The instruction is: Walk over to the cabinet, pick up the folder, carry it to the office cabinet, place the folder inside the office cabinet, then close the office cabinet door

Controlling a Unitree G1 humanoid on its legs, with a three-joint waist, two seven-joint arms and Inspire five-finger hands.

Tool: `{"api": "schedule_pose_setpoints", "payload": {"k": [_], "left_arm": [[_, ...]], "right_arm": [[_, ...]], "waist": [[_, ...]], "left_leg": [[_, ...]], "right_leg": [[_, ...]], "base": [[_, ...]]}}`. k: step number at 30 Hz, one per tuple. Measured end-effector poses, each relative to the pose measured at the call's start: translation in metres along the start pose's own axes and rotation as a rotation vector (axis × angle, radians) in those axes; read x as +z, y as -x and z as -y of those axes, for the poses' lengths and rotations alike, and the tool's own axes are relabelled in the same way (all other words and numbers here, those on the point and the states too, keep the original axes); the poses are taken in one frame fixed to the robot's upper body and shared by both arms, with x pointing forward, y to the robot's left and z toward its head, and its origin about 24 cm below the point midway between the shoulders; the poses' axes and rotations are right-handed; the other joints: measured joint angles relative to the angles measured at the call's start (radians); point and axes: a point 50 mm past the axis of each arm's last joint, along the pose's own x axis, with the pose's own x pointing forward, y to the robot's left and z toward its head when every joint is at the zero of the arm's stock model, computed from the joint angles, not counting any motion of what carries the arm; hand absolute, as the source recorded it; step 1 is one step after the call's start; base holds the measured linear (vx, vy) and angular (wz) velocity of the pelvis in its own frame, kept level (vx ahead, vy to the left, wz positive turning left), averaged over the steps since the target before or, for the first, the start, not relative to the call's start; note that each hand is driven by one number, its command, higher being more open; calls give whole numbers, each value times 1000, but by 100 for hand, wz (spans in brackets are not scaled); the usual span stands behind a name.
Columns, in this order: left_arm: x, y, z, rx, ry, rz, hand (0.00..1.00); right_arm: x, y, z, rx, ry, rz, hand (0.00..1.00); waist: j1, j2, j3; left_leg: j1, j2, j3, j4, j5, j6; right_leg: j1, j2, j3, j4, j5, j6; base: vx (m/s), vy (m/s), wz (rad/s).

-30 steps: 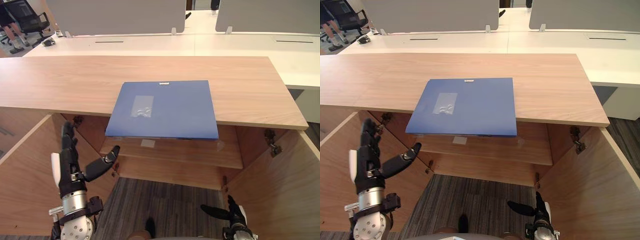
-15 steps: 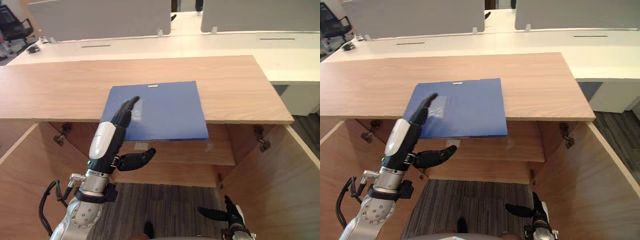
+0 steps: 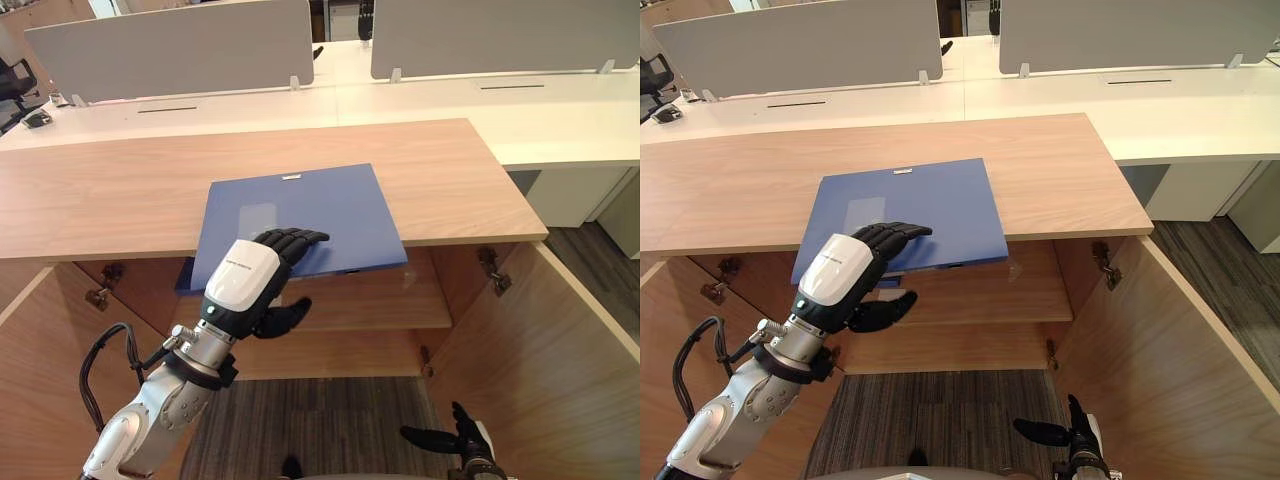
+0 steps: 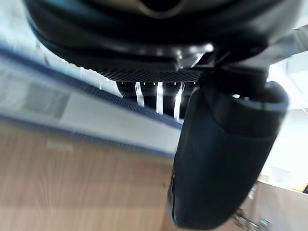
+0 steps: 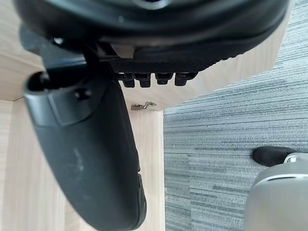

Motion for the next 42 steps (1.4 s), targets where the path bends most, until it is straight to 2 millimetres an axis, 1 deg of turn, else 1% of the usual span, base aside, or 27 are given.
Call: {"api": "schedule_pose_setpoints", "payload": {"k": [3, 5, 7, 12, 14, 17, 20, 21, 22, 23, 24, 26, 27, 29, 30, 32, 33, 35, 36, 38, 42], "left_arm": [[0, -2, -6, 52, -26, -2, 0], [1, -4, -18, 115, -59, -3, 0], [-1, -4, -22, 133, -71, -12, 0], [-2, 1, -17, 128, -41, -67, 0], [0, 1, -17, 141, -22, -77, 0], [10, 1, -25, 196, 46, -61, 0], [28, -1, -39, 310, 199, -19, 0], [34, -1, -45, 355, 274, 6, 0], [36, -1, -47, 375, 313, 19, 0], [44, -2, -52, 413, 396, 53, 0], [45, -2, -53, 420, 411, 61, 0], [54, -2, -58, 456, 519, 109, 0], [55, -2, -59, 462, 543, 116, 0], [57, -2, -61, 485, 639, 132, 0], [57, -3, -61, 493, 663, 132, 0], [57, -4, -63, 518, 752, 141, 0], [57, -5, -63, 522, 782, 147, 0], [56, -8, -67, 534, 905, 175, 0], [55, -8, -68, 535, 935, 183, 0], [54, -10, -69, 520, 1066, 218, 0], [53, -11, -69, 471, 1243, 269, 0]], "right_arm": [[-1, 1, -2, 7, -5, -3, 100], [1, 1, -3, 9, -13, 6, 100], [4, 0, -3, 11, -24, 21, 100], [29, 2, -6, 18, -86, 133, 100], [39, 4, -9, 23, -106, 187, 100], [61, 11, -16, 38, -193, 289, 100], [101, 31, -23, 92, -354, 486, 100], [118, 40, -24, 124, -414, 577, 100], [127, 44, -24, 139, -442, 622, 100], [148, 57, -22, 168, -499, 733, 100], [152, 60, -21, 174, -510, 757, 100], [178, 83, -14, 220, -592, 924, 100], [184, 88, -14, 236, -608, 961, 100], [200, 108, -9, 292, -674, 1088, 100], [204, 112, -8, 303, -684, 1117, 100], [214, 129, -3, 341, -715, 1212, 100], [217, 133, -2, 352, -725, 1233, 100], [226, 146, 3, 372, -738, 1318, 100], [228, 149, 4, 376, -735, 1339, 100], [239, 159, 8, 395, -718, 1415, 100], [253, 168, 10, 425, -673, 1494, 100]], "waist": [[0, -2, -1], [0, -3, -2], [1, -3, -2], [1, -5, -1], [2, -7, 0], [2, -11, 3], [0, -16, 7], [-1, -17, 8], [-1, -17, 8], [-2, -17, 8], [-2, -17, 8], [-9, -19, 9], [-11, -20, 10], [-23, -23, 12], [-24, -24, 13], [-23, -29, 16], [-24, -30, 17], [-26, -30, 17], [-27, -30, 17], [-34, -31, 17], [-34, -31, 17]], "left_leg": [[-2, 1, 1, 0, 0, 0], [-4, 2, 4, 0, 0, 0], [-5, 4, 8, 0, 0, 0], [-7, 6, 22, 0, 1, 1], [-7, 4, 22, 0, 1, 2], [-9, 1, 22, 0, 2, 4], [-8, 0, 31, 0, 1, 6], [-8, 0, 37, 0, 1, 6], [-8, 1, 41, 0, 1, 7], [-6, 0, 48, 1, 0, 8], [-6, 0, 48, 1, 0, 8], [-4, 0, 52, 5, -1, 8], [-3, 0, 53, 5, -1, 8], [0, 1, 58, 5, -2, 8], [2, 2, 61, 5, -3, 7], [11, 5, 82, 5, -7, 7], [12, 5, 85, 5, -7, 7], [13, 4, 98, 5, -9, 9], [13, 4, 100, 5, -9, 9], [13, 2, 102, 5, -9, 10], [13, 0, 101, 5, -8, 11]], "right_leg": [[-2, 1, 1, -1, 0, 0], [-4, 4, 4, -4, 4, 0], [-5, 5, 8, -10, 9, -1], [-7, 6, 21, -16, 22, 0], [-8, 6, 21, -18, 25, 2], [-9, 5, 21, -28, 32, 4], [-13, 4, 30, -29, 34, 5], [-17, 5, 37, -29, 36, 5], [-18, 5, 41, -29, 37, 5], [-20, 5, 48, -30, 39, 5], [-20, 5, 48, -30, 39, 5], [-19, 4, 52, -31, 40, 6], [-19, 4, 53, -31, 41, 6], [-19, 5, 58, -31, 42, 6], [-19, 6, 62, -31, 42, 5], [-20, 8, 82, -31, 46, 6], [-20, 8, 85, -31, 47, 6], [-26, 7, 98, -31, 52, 8], [-27, 7, 101, -31, 53, 9], [-28, 5, 103, -31, 55, 11], [-28, 4, 102, -31, 56, 13]], "base": [[0, 0, 0], [-4, -9, -2], [-8, -7, -8], [-17, 1, -8], [-17, 3, 0], [-40, 11, -1], [-28, 12, -8], [-8, 8, -14], [2, 8, -18], [5, 6, -12], [17, 5, -11], [16, 0, -5], [1, -5, -5], [-8, -7, -7], [-10, 0, -16], [-14, 6, -23], [-16, 8, -20], [-12, 12, -16], [-8, 15, -13], [-5, 6, -3], [0, 0, 0]]}}
